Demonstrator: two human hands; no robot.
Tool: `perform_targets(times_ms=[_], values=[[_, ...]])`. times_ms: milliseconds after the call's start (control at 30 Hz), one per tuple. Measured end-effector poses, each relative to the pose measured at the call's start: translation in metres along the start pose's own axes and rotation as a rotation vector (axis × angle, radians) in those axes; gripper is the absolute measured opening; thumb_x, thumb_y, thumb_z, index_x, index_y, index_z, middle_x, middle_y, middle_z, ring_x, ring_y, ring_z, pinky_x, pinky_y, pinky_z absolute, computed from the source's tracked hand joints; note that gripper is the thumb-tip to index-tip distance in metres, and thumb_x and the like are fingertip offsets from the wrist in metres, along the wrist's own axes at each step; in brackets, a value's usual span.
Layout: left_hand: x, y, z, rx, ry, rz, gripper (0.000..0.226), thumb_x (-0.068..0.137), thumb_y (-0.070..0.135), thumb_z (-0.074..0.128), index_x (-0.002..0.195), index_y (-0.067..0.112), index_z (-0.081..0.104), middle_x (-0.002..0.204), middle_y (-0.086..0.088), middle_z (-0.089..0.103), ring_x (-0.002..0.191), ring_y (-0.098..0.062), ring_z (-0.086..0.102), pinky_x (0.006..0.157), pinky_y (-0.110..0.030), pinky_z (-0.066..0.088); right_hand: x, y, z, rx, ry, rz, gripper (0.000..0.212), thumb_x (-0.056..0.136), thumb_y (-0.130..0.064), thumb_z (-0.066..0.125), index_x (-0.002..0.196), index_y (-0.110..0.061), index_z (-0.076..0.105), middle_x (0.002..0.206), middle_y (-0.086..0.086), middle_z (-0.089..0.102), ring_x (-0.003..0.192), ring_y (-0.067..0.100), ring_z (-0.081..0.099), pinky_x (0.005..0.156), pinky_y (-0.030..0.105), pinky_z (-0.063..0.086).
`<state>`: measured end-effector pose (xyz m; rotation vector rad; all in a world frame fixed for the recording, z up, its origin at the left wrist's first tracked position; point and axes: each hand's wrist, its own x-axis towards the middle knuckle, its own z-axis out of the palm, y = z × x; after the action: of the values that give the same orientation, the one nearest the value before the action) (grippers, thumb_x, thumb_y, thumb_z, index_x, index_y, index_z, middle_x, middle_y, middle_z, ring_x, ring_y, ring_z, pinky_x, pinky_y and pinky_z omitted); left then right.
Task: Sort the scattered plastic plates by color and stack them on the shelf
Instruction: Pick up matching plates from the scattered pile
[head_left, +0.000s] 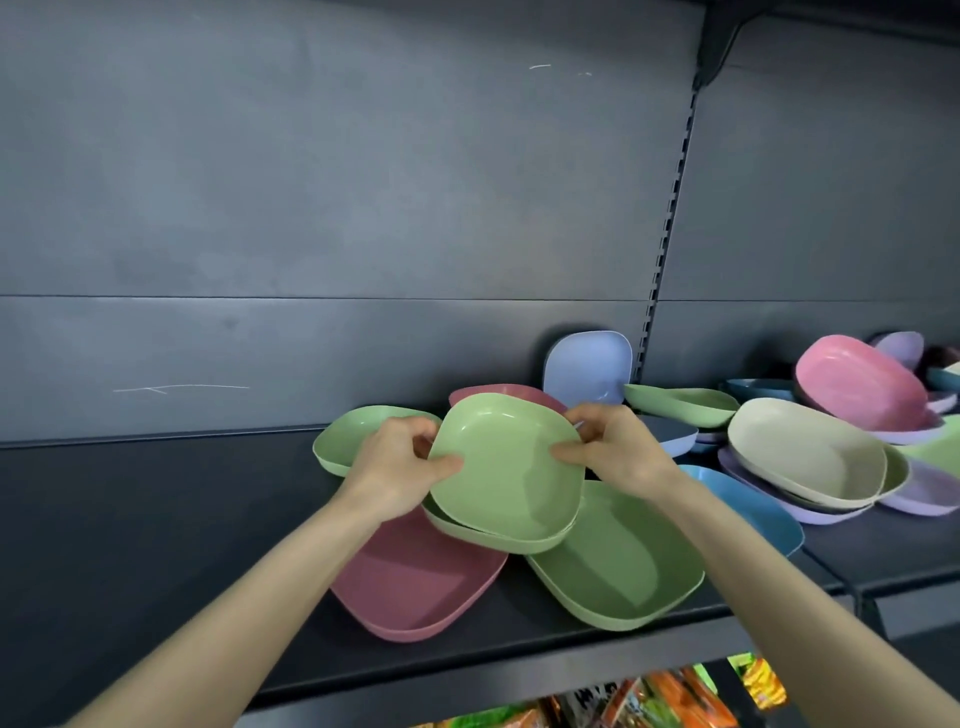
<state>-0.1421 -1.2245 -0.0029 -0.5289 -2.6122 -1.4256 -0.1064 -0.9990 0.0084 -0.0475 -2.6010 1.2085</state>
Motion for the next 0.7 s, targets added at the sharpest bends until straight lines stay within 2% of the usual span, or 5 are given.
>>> perform_targets(times_ms=[167, 267, 467, 600, 700], values=[[-0.002, -0.002, 0.001, 0.123, -0.029, 0.003, 0.007, 0.077, 0.022, 0.071, 0.080, 0.020, 0.065, 0.088, 0.002, 0.069, 0.088, -0.019, 0.063, 0.080, -0.033, 0.050, 0.003, 0.003, 0.001, -0.027, -0.050, 0.014, 0.018, 0.075, -0.013, 0.071, 0.074, -0.029, 0.063, 0.083, -0.001, 0.067, 0.081, 0.016, 0.060, 0.084, 0.034, 0.050], [-0.001, -0.004, 0.001, 0.123, -0.031, -0.015, 0.008, 0.077, 0.022, 0.070, 0.075, 0.024, 0.063, 0.085, 0.003, 0.069, 0.087, -0.018, 0.063, 0.080, -0.033, 0.050, 0.004, 0.003, 0.000, -0.017, -0.091, 0.011, 0.014, 0.076, -0.010, 0.070, 0.076, -0.023, 0.064, 0.084, 0.001, 0.067, 0.082, 0.016, 0.060, 0.086, 0.036, 0.050], [0.003, -0.004, 0.003, 0.094, 0.016, -0.042, 0.010, 0.081, 0.021, 0.068, 0.072, 0.020, 0.065, 0.082, 0.002, 0.070, 0.083, -0.018, 0.063, 0.079, -0.030, 0.049, 0.009, 0.002, 0.000, -0.003, -0.078, 0.007, 0.009, 0.074, -0.006, 0.069, 0.075, -0.014, 0.065, 0.075, -0.001, 0.064, 0.072, 0.014, 0.055, 0.075, 0.031, 0.048], [0.004, 0.007, -0.002, 0.007, 0.112, -0.030, 0.013, 0.084, 0.018, 0.066, 0.074, 0.010, 0.068, 0.074, 0.001, 0.067, 0.072, -0.015, 0.060, 0.069, -0.021, 0.045, 0.013, -0.008, -0.005, 0.113, -0.015, -0.018, 0.020, 0.075, -0.001, 0.068, 0.074, -0.021, 0.066, 0.070, -0.003, 0.067, 0.064, 0.011, 0.059, 0.068, 0.026, 0.050], [0.007, 0.013, -0.016, -0.039, 0.196, -0.004, 0.016, 0.083, 0.024, 0.067, 0.071, 0.013, 0.067, 0.070, 0.002, 0.067, 0.068, -0.016, 0.059, 0.069, -0.028, 0.045, 0.023, -0.024, -0.008, 0.228, 0.019, -0.076, 0.020, 0.080, 0.003, 0.064, 0.077, -0.017, 0.065, 0.066, 0.003, 0.062, 0.050, 0.006, 0.054, 0.053, 0.020, 0.046]])
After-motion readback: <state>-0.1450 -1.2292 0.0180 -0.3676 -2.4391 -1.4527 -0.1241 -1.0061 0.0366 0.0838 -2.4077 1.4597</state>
